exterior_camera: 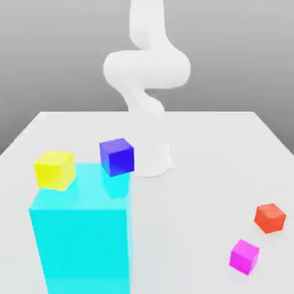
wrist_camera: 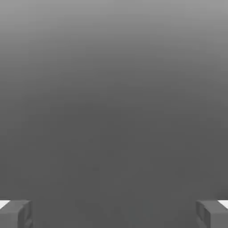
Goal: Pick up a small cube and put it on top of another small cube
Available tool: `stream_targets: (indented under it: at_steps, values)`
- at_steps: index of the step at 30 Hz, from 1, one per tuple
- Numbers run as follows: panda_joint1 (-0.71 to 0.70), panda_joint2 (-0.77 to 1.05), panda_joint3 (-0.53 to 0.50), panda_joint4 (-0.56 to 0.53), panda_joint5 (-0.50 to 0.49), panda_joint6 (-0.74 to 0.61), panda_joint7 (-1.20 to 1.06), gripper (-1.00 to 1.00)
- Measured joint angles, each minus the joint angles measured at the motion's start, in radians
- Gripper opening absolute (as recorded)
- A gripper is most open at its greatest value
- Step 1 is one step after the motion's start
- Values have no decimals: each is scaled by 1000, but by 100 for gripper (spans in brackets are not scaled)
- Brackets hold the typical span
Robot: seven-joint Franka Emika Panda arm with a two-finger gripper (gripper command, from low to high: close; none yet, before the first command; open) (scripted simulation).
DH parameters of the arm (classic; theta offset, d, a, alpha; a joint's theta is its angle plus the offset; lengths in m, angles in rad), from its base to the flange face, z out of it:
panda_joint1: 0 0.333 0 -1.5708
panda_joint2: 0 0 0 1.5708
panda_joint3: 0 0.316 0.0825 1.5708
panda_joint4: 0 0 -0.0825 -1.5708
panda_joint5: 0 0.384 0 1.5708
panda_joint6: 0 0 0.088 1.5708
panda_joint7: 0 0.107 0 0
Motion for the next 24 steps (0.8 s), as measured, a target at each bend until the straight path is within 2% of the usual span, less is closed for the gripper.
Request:
stream_targets:
  at_steps: [8,16,20,24]
  values:
    - [243,290,8,-97,53,144,-352,0]
    - [422,573,81,-192,75,285,-676,0]
    - [512,714,131,-241,34,357,-801,0]
    - [572,855,150,-283,-65,432,-872,0]
